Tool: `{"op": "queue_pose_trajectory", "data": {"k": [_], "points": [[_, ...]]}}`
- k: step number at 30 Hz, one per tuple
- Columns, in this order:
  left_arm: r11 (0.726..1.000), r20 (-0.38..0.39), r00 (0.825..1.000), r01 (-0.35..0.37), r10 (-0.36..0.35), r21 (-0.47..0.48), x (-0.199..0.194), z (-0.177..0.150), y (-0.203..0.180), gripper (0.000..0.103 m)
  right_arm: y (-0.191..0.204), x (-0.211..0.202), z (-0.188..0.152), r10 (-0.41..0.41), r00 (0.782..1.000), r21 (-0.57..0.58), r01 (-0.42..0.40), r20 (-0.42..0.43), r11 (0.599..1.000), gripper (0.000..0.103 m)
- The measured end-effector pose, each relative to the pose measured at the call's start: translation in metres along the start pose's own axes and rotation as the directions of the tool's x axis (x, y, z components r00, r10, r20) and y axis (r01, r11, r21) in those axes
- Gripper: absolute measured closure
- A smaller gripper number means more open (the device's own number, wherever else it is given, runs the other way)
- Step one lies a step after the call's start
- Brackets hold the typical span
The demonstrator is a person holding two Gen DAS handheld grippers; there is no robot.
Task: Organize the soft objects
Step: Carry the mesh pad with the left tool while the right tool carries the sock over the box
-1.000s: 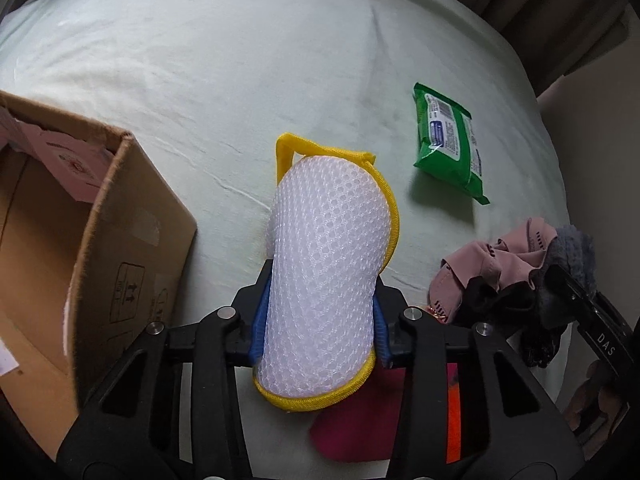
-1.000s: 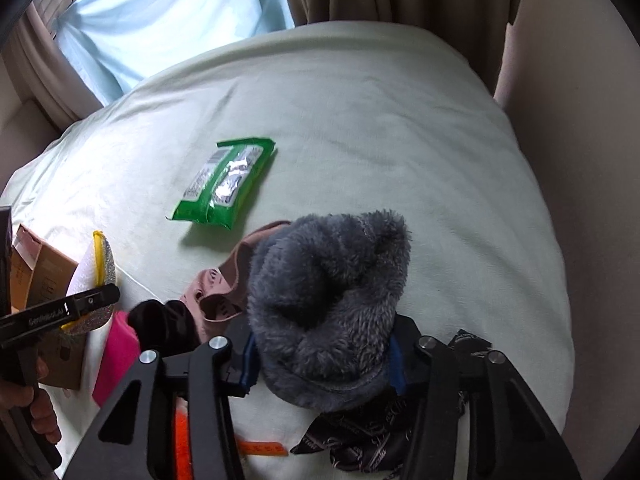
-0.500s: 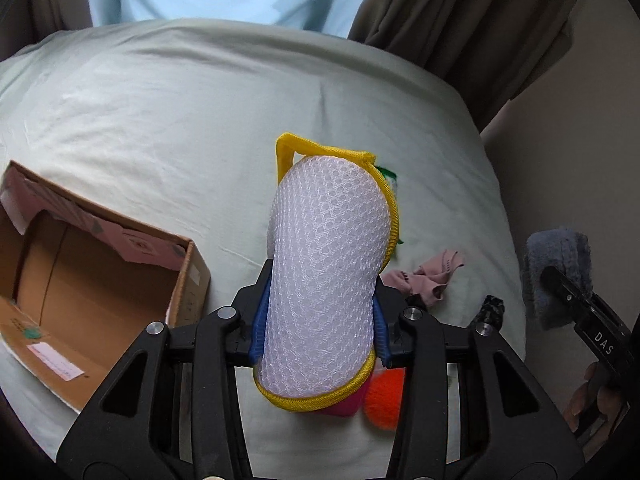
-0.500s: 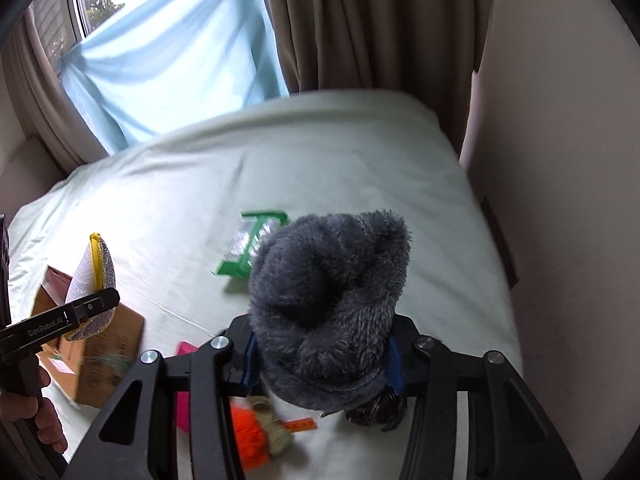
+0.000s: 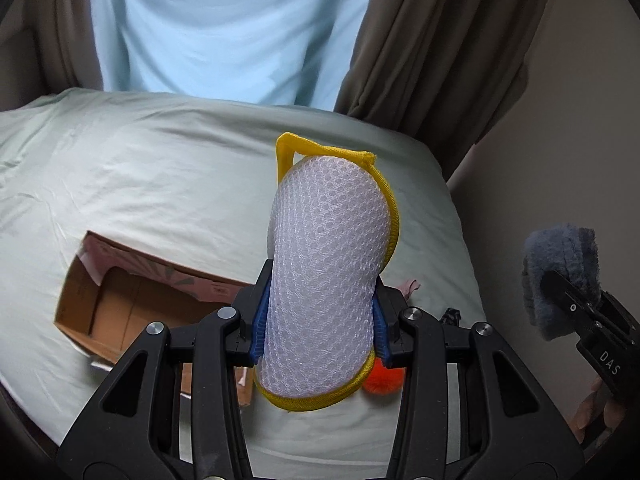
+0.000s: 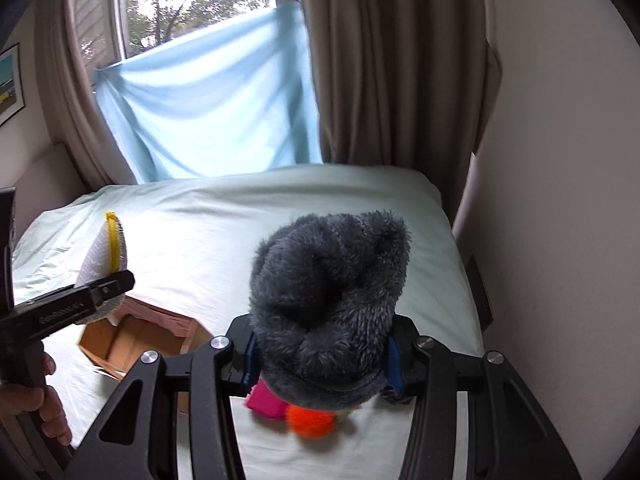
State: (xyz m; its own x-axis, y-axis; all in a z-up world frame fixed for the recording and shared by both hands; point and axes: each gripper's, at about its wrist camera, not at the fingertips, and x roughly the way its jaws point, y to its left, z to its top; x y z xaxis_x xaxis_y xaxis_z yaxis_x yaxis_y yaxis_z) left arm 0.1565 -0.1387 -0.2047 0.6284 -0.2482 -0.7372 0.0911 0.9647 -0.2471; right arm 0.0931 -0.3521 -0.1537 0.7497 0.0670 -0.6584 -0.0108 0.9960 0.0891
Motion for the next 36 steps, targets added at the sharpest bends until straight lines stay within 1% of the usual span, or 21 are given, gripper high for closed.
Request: {"op": "queue_pose_trajectory", "data": {"k": [4, 8, 9, 13, 15, 16, 21, 24, 27, 30, 33, 36], "points": [[1.000, 0.008, 1.000, -0.023, 0.023, 0.006, -0.028, 0.009, 0.026, 0.066, 0.041, -0.014, 0.010, 0.022, 1.000, 0.011, -0.022, -0.001, 1.000, 0.059], [0.999, 0.005, 0.999, -0.038, 0.038, 0.012, -0.048, 0.016, 0.061, 0.066, 0.088, -0.014, 0.013, 0.027, 1.000, 0.020, -0.027, -0.013, 0.999, 0.059], [0.999, 0.001, 0.999, -0.043, 0.043, 0.022, -0.052, 0.018, 0.071, 0.066, 0.094, -0.014, 0.012, 0.027, 1.000, 0.019, -0.026, -0.016, 0.999, 0.059], [0.996, -0.031, 0.997, -0.066, 0.068, 0.054, -0.048, 0.021, 0.114, 0.066, 0.139, -0.005, 0.008, 0.040, 0.998, 0.037, -0.038, -0.045, 0.999, 0.059], [0.995, -0.053, 0.996, -0.073, 0.077, 0.065, -0.043, 0.020, 0.134, 0.066, 0.162, 0.003, 0.004, 0.044, 0.996, 0.044, -0.040, -0.074, 0.998, 0.059], [0.995, -0.066, 0.995, -0.076, 0.081, 0.070, -0.041, 0.020, 0.146, 0.066, 0.176, 0.009, 0.001, 0.047, 0.995, 0.049, -0.043, -0.092, 0.998, 0.059], [0.991, -0.141, 0.985, -0.086, 0.100, 0.101, -0.025, 0.017, 0.204, 0.066, 0.219, 0.042, -0.010, 0.054, 0.983, 0.076, -0.041, -0.174, 0.996, 0.059], [0.987, -0.187, 0.975, -0.094, 0.118, 0.130, -0.008, 0.014, 0.236, 0.066, 0.244, 0.069, -0.017, 0.058, 0.972, 0.096, -0.037, -0.227, 0.995, 0.059], [0.981, -0.238, 0.961, -0.103, 0.140, 0.162, 0.014, 0.010, 0.266, 0.066, 0.262, 0.094, -0.027, 0.059, 0.960, 0.111, -0.030, -0.273, 0.993, 0.059], [0.977, -0.282, 0.946, -0.106, 0.157, 0.187, 0.036, 0.003, 0.283, 0.066, 0.275, 0.124, -0.037, 0.072, 0.942, 0.136, -0.029, -0.327, 0.990, 0.059], [0.971, -0.330, 0.929, -0.099, 0.169, 0.219, 0.060, -0.004, 0.292, 0.066, 0.281, 0.154, -0.047, 0.082, 0.918, 0.166, -0.018, -0.388, 0.986, 0.059], [0.959, -0.375, 0.909, -0.084, 0.185, 0.270, 0.083, -0.013, 0.290, 0.066, 0.275, 0.185, -0.057, 0.095, 0.885, 0.211, 0.003, -0.456, 0.978, 0.059]]}}
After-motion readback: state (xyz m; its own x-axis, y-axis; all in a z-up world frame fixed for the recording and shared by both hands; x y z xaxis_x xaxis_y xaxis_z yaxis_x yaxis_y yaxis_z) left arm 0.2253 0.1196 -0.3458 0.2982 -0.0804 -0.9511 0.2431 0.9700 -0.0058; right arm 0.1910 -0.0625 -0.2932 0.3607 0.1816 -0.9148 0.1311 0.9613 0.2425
